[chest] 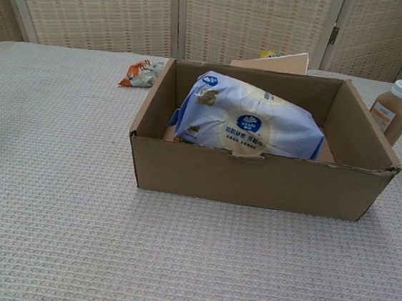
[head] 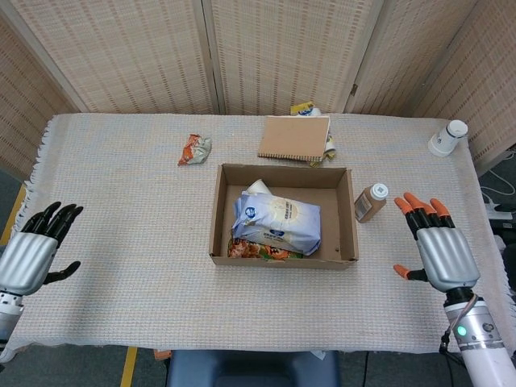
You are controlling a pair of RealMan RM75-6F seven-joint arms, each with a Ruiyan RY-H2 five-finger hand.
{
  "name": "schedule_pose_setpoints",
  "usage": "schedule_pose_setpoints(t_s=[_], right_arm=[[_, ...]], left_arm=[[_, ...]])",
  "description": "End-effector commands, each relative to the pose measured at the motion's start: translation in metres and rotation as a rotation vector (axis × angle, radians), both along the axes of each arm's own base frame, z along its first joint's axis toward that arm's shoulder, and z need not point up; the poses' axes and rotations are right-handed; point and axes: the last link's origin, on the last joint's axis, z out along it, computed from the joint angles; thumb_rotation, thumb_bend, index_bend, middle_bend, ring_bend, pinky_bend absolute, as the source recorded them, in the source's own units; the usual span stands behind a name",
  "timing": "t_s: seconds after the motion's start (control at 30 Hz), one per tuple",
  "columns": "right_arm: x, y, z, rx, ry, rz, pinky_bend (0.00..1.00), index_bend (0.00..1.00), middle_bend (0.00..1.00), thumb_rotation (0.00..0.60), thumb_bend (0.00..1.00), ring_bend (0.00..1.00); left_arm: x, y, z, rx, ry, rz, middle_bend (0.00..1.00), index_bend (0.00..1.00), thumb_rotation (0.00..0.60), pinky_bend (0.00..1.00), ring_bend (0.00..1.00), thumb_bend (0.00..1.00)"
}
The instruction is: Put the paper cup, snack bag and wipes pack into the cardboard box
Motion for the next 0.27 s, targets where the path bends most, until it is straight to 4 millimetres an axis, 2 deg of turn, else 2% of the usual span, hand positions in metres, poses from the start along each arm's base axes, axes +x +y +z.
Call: schedule_pose_setpoints(t_s=[0.03,0.27], right_arm=[[0.0016,0.0018,-0.0018,0.005,0.001,0.008,0.0,0.06,0.0,0.6,0.04,0.0],[-0.0013,0.0005,-0.0037,0.004,0.011,0.003,0.0,0.06,0.0,0.6,0.04,0.0]], left_arm=[[-0.0023,-0.0091,0.0005,0.01,0.001,-0.009,0.07,0.02,0.6,0.17,0.01,0.2],[-0.0056,-0.0083,-0.0038,0.004,0.0,0.001,0.07,0.01,0.6,0.16,0.01,0.2]])
